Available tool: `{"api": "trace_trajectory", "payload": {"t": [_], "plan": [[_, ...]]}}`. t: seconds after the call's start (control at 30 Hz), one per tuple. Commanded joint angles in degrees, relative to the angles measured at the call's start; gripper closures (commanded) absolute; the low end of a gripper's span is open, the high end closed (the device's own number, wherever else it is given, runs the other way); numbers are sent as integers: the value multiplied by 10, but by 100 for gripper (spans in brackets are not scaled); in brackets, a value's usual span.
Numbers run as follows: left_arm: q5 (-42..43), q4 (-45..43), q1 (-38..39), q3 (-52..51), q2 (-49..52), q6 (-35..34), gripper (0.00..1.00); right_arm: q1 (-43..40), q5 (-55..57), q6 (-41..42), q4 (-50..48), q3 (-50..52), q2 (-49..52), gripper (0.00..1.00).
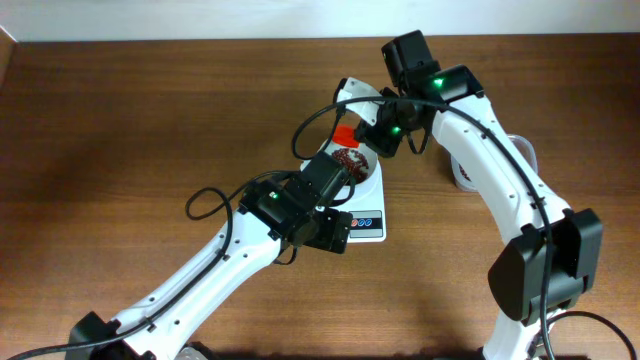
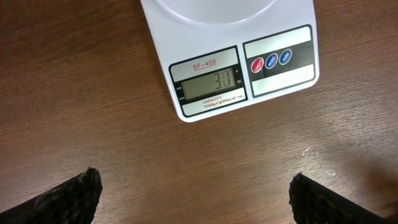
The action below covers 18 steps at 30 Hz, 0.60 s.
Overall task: Scoop item into bowl and weigh 50g on scale
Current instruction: 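Tilt the scoop to pour beans into the white bowl, then move the empty scoop back to the bean tub with the right gripper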
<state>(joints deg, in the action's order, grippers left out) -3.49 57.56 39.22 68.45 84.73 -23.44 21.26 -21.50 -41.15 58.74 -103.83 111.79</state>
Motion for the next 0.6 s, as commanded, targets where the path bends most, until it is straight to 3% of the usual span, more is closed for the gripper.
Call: {"api": "trace_trajectory", "payload": {"t": [0.0,0.17,0.37,0.47,0.57], "plan": [[-7,-1,2,-4,-4,-5,1,7,-10,37,-3,-14,-22,96],[-7,-1,2,-4,-4,-5,1,-40,-71,180,14,-51,-22,96],[-6,-1,2,-4,-4,-5,1,-210,-259,209,61,-88,-21,96],[-7,-1,2,-4,-4,-5,1,-295,-223,209,116,-87,-20,96],[-6,-1,2,-4,-4,-5,1,-352,-86,209,182,-86,-18,96]]}}
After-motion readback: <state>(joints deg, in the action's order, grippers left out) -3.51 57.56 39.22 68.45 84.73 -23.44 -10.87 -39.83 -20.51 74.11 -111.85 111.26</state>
